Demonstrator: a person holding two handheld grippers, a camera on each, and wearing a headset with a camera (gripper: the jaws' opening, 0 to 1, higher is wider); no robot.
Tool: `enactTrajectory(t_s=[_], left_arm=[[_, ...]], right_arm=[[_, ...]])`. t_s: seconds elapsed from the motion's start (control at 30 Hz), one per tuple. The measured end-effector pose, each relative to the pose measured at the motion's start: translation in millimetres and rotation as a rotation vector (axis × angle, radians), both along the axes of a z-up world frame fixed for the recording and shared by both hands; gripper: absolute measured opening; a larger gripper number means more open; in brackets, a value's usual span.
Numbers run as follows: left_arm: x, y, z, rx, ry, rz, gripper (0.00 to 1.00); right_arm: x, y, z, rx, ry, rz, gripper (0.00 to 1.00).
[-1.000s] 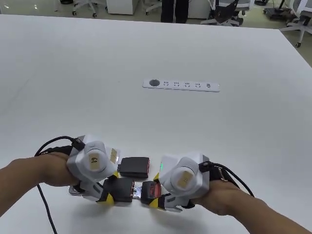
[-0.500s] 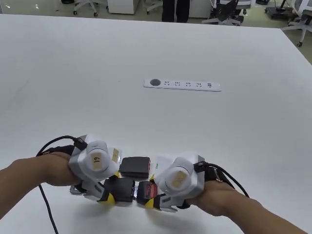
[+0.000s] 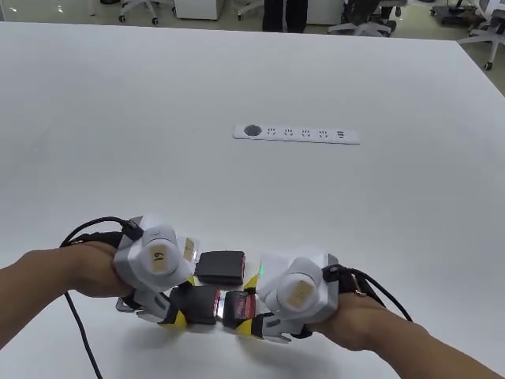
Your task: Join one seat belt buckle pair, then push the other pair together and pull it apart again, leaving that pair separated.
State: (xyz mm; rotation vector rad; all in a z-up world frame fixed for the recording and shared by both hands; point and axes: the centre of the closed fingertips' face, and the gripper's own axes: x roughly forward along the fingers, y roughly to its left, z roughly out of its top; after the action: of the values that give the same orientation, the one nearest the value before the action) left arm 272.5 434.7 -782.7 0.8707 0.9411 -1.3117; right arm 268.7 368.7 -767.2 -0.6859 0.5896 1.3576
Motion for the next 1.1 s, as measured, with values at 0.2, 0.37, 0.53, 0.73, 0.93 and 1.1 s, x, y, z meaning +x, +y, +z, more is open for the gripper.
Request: enactTrajectory(t_s=[0.2, 0.37, 0.53, 0.73, 0.93, 1.1], left_arm=[[-0.9, -1.0, 0.7, 0.033, 0.002, 0.033, 0.33], [-2.8, -0.7, 3.0, 0.008, -0.011, 0.018, 0.33], [-4.0, -1.0, 1.8, 0.019, -0.006, -0.002, 0.34], [-2.7, -1.2, 2.7, 0.014, -0.032, -0.006, 0.36], [-2.6, 1.0, 3.9, 0.027, -0.044, 0.058, 0.42], [-8.6, 4.5, 7.9, 0.015, -0.021, 0.092, 0.48]], right_arm=[[1.2, 3.3, -0.3, -0.033, 0.003, -0.008, 0.27], [-0.6, -1.8, -0.5, 0.008, 0.014, -0.003, 0.28], [-2.4, 1.4, -0.7, -0.012, 0.017, 0.019, 0.29], [-4.3, -0.8, -0.8, -0.013, 0.005, 0.037, 0.30], [-6.6, -0.1, 2.7, -0.011, -0.001, 0.039, 0.38], [-4.6, -1.3, 7.2, -0.014, -0.012, 0.027, 0.46]])
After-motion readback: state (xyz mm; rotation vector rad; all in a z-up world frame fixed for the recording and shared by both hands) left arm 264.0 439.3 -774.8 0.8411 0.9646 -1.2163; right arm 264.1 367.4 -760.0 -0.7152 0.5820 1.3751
